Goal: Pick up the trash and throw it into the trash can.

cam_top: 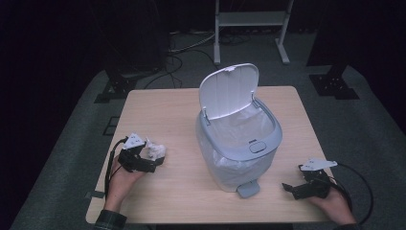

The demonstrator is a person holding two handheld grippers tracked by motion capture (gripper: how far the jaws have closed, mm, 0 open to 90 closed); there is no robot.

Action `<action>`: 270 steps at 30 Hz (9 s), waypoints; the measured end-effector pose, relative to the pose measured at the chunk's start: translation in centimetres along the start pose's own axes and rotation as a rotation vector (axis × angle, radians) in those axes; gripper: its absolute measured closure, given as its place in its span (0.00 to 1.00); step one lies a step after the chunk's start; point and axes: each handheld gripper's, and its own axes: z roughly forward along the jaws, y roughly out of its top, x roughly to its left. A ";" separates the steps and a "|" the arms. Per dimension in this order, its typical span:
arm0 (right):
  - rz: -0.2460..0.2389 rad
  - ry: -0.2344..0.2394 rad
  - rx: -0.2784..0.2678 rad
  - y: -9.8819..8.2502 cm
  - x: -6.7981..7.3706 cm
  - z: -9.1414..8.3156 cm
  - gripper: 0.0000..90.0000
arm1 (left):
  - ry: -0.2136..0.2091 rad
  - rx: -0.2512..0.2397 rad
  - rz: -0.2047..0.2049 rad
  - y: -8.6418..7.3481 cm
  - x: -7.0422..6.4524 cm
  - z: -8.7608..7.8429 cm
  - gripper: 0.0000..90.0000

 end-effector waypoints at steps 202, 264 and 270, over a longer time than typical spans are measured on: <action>0.000 0.000 -0.001 0.0 0.0 0.0 0.00 | -0.564 -0.300 0.193 14.2 -8.1 -8.1 0.59; 0.000 0.000 -0.001 0.0 0.0 0.0 0.00 | -0.637 -0.292 0.310 23.4 -15.8 -1.1 0.55; 0.000 0.000 -0.001 0.0 0.0 0.0 0.00 | -0.622 -0.274 0.326 23.8 -16.4 -0.4 0.50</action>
